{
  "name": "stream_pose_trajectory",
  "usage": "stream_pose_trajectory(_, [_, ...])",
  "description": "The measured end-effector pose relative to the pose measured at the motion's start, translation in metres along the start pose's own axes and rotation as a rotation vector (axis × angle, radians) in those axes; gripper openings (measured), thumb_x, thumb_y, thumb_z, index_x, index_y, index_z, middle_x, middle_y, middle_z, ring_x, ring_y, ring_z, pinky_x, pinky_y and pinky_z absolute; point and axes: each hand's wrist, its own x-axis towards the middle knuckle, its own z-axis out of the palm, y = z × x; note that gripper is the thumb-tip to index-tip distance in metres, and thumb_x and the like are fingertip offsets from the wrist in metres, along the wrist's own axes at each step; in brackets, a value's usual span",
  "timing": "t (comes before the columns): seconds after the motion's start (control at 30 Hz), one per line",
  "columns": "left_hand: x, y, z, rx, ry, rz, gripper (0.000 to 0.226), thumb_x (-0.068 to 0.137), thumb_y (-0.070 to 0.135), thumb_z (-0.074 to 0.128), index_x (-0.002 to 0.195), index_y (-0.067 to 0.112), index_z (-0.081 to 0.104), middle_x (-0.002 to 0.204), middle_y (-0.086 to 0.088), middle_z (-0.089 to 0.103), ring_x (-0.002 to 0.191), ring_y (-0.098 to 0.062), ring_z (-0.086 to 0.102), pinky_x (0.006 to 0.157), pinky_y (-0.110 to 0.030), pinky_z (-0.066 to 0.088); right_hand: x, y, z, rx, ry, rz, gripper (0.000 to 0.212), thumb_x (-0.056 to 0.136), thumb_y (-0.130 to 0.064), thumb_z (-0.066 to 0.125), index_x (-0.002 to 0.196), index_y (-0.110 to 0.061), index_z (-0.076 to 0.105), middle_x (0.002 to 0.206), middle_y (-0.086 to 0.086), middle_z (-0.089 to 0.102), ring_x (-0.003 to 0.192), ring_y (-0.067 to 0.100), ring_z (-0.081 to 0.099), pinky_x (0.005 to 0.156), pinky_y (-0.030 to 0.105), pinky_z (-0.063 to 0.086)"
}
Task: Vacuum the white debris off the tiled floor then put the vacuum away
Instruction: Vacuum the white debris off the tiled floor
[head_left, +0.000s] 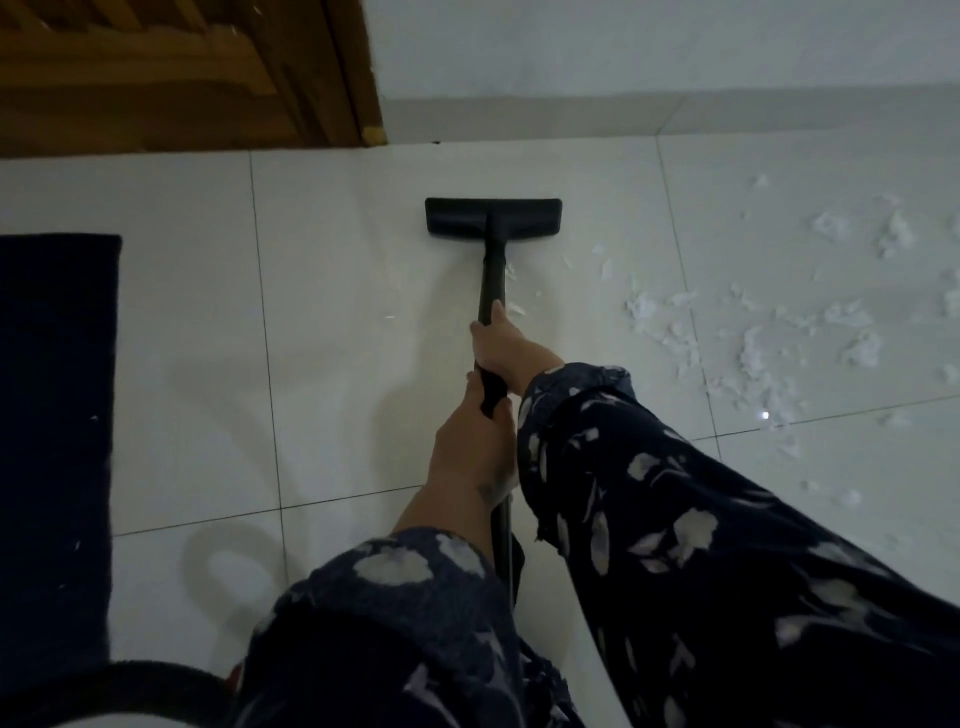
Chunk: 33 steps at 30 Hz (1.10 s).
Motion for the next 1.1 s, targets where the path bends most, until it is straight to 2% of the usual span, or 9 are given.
stream_pose_trajectory(0.13, [-0.013,-0.010,0.007,-0.013,0.018,-0.011,0.058,0.099,0.044,0.038,0.155,0.033,0.025,0.145,-0.006,0.053,0.127,-0.030,0.055,0.105,-0.047,0.045,-0.012,0.014,0.000,-0.035,0.004,0.001,0.058,0.102,-0.018,0.031,0.152,-0.014,0.002,0.153,0.019,0.025,0.139,0.035,0.032,0.115,0.044,0.030])
stream_pose_trajectory(0.3, [-0.039,-0.033,0.010,0.056,0.000,-0.023,0.056,0.102,0.043,0.036,0.156,0.033,0.022,0.146,-0.006,0.052,0.128,-0.032,0.053,0.105,-0.042,0.044,-0.039,0.036,0.017,-0.020,0.000,0.016,0.058,0.101,-0.018,0.031,0.152,-0.013,0.003,0.153,0.020,0.025,0.138,0.037,0.032,0.115,0.047,0.030])
stream_pose_trajectory(0.47, [-0.065,-0.071,0.012,0.128,-0.017,-0.020,0.056,0.102,0.044,0.037,0.156,0.034,0.021,0.144,-0.009,0.054,0.124,-0.035,0.054,0.103,-0.048,0.045,-0.066,0.068,0.042,0.036,0.014,0.025,0.059,0.101,-0.020,0.034,0.152,-0.015,0.005,0.152,0.019,0.028,0.137,0.037,0.035,0.113,0.047,0.032])
stream_pose_trajectory(0.63, [-0.095,-0.113,0.013,0.087,-0.063,-0.031,0.059,0.101,0.044,0.042,0.155,0.037,0.020,0.147,-0.006,0.051,0.126,-0.034,0.054,0.104,-0.049,0.046,-0.093,0.102,0.070,0.039,0.025,0.041,0.058,0.101,-0.018,0.033,0.152,-0.013,0.005,0.151,0.020,0.028,0.137,0.036,0.034,0.114,0.045,0.031])
stream_pose_trajectory(0.73, [-0.114,-0.129,0.014,0.092,-0.079,-0.065,0.059,0.102,0.041,0.042,0.156,0.035,0.020,0.147,-0.006,0.050,0.126,-0.034,0.054,0.104,-0.044,0.045,-0.110,0.120,0.081,0.031,0.013,0.056,0.058,0.102,-0.017,0.032,0.152,-0.012,0.003,0.153,0.019,0.026,0.139,0.035,0.032,0.115,0.043,0.029])
stream_pose_trajectory(0.83, [-0.129,-0.144,0.020,0.083,-0.093,-0.053,0.062,0.098,0.045,0.043,0.155,0.037,0.020,0.148,-0.007,0.050,0.127,-0.034,0.053,0.105,-0.049,0.045,-0.124,0.137,0.088,0.063,0.020,0.065,0.058,0.102,-0.016,0.032,0.152,-0.012,0.003,0.153,0.020,0.025,0.139,0.036,0.031,0.115,0.044,0.029])
stream_pose_trajectory(1.1, [-0.169,-0.178,0.048,0.112,-0.099,-0.056,0.057,0.100,0.042,0.041,0.154,0.036,0.025,0.144,-0.007,0.054,0.124,-0.034,0.055,0.105,-0.049,0.045,-0.157,0.189,0.098,0.127,0.014,0.095,0.061,0.100,-0.017,0.034,0.152,-0.015,0.003,0.152,0.020,0.026,0.138,0.037,0.032,0.115,0.048,0.029])
